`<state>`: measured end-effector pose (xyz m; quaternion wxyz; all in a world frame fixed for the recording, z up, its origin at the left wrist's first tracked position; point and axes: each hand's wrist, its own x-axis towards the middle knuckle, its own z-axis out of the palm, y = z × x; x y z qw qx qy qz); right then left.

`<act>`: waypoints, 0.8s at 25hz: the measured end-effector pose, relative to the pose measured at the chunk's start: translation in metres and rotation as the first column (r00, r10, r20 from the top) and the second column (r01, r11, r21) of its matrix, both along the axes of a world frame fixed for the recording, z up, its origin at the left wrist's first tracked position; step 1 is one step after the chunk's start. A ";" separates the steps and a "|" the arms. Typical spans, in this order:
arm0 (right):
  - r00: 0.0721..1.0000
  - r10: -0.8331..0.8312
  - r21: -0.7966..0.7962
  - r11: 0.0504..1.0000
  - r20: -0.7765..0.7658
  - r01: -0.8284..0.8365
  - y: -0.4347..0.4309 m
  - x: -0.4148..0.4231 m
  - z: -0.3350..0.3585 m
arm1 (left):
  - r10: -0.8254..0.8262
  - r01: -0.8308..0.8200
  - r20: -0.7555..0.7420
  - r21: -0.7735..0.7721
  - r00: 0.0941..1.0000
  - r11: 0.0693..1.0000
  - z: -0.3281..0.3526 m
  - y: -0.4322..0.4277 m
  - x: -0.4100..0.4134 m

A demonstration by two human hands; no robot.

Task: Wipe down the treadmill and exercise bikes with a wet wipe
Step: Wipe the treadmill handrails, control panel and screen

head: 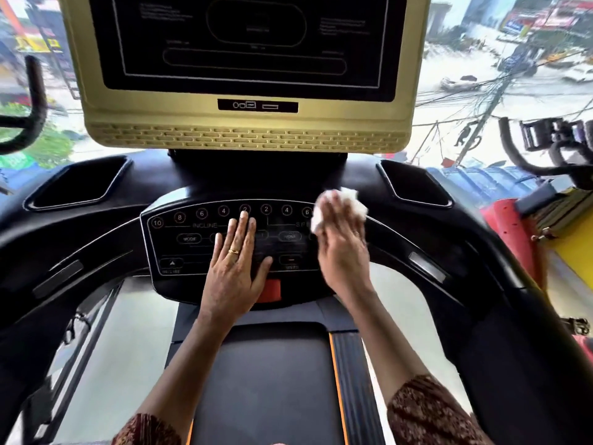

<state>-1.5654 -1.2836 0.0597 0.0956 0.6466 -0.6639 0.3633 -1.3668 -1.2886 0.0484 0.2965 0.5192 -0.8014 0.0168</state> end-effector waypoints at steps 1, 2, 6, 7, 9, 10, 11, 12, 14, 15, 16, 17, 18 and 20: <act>0.997 -0.048 -0.013 0.999 0.052 0.049 0.011 -0.001 -0.008 | 0.005 -0.005 0.005 0.003 1.000 1.000 0.000 0.000 0.000; 0.996 -0.051 -0.007 0.999 0.066 0.052 0.025 0.005 -0.019 | 0.009 -0.009 0.008 0.003 1.000 1.000 0.000 0.001 -0.001; 0.957 0.284 0.161 0.949 -0.056 -0.272 0.036 0.045 -0.018 | 0.005 -0.005 0.008 -0.002 1.000 1.000 0.000 0.002 -0.001; 0.937 0.332 0.160 0.936 -0.104 -0.314 0.021 0.042 -0.004 | 0.002 -0.002 0.006 -0.001 1.000 1.000 0.000 0.002 -0.001; 0.951 0.269 0.139 0.958 -0.150 -0.249 -0.007 0.024 0.014 | 0.008 -0.008 0.002 0.003 1.000 1.000 0.001 0.002 -0.001; 0.980 0.160 0.089 0.985 -0.117 -0.150 -0.015 0.012 0.018 | 0.011 -0.011 0.001 0.007 1.000 1.000 0.001 0.002 0.000; 0.998 0.030 0.046 0.999 -0.051 -0.028 -0.016 0.001 0.017 | 0.011 -0.011 -0.001 0.009 1.000 1.000 0.002 0.003 -0.001; 0.998 -0.062 0.022 0.998 0.025 0.062 -0.009 -0.002 0.011 | 0.009 -0.009 -0.004 0.007 1.000 1.000 0.002 0.003 -0.001; 0.997 -0.033 0.033 0.999 0.066 0.031 0.015 0.005 -0.007 | 0.010 -0.010 -0.004 0.004 1.000 1.000 0.002 0.003 -0.001; 0.997 0.072 0.056 0.996 0.023 -0.073 0.031 0.011 -0.017 | 0.011 -0.011 -0.003 0.002 1.000 1.000 0.002 0.002 -0.001; 0.985 0.172 0.099 0.981 -0.019 -0.169 0.047 0.013 -0.026 | 0.009 -0.009 -0.002 0.004 1.000 1.000 0.002 0.002 -0.001; 0.974 0.222 0.122 0.969 -0.045 -0.215 0.059 0.012 -0.031 | 0.007 -0.007 0.001 0.006 1.000 1.000 0.002 0.002 -0.001; 0.974 0.220 0.115 0.970 -0.046 -0.213 0.060 0.005 -0.030 | 0.006 -0.006 0.002 0.008 1.000 1.000 0.002 0.002 -0.001; 0.996 0.090 0.087 0.992 0.028 -0.092 0.038 -0.005 -0.021 | 0.000 0.000 0.005 0.015 1.000 1.000 0.002 0.002 0.000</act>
